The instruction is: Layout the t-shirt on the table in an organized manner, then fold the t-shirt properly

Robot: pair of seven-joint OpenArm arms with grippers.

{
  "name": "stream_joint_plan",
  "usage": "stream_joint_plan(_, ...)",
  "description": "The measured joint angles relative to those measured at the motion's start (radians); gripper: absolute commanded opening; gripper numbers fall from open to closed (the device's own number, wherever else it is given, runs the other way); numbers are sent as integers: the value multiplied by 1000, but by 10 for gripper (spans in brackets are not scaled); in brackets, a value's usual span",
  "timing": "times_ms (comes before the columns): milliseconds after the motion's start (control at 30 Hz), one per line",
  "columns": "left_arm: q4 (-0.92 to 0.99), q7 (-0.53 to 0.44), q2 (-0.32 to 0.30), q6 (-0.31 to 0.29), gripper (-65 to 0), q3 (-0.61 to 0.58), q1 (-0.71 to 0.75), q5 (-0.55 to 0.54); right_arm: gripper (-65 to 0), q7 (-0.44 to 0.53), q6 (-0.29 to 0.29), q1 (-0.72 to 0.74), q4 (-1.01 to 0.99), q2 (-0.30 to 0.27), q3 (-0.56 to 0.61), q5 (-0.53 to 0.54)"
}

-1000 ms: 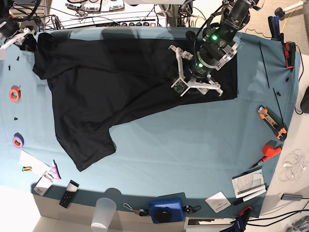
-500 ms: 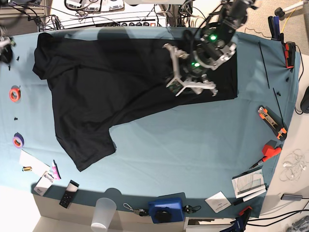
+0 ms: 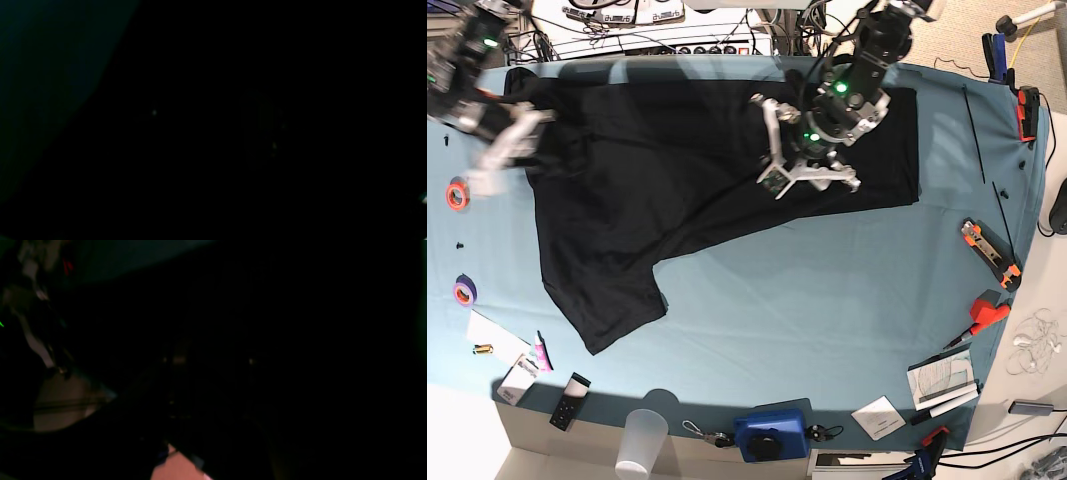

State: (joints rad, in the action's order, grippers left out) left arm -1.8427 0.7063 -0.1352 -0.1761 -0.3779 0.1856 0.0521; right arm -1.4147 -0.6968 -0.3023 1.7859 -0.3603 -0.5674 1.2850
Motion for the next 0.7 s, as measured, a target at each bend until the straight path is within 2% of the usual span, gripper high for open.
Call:
stream_joint_plan(100, 0, -4, -1, 0, -338, 0, -6, 0, -448, -2, 0, 0, 0, -2, 85, -32)
stream_joint_plan(267, 2, -1, -1, 35, -392, 0, -14, 51, -448, 2, 0, 0, -1, -2, 201, -124)
stream_joint_plan(367, 32, -2, 0, 10, -393, 0, -15, 51, -448, 2, 0, 0, -1, -2, 256, -139)
stream_joint_plan(533, 49, 3, 0, 1, -393, 0, -17, 41, -448, 9, 0, 0, -1, -3, 280, -181)
stream_joint_plan(567, 49, 2, 0, 19, -394, 0, -16, 41, -448, 15, 0, 0, -1, -3, 280, -181)
stream_joint_plan(633, 50, -5, 0, 21, -433, 0, -16, 50, -448, 16, 0, 0, -1, -3, 280, -181)
stream_joint_plan(700, 50, -5, 0, 14, -515, 0, -16, 61, -448, 16, 0, 0, -1, -2, 280, -181)
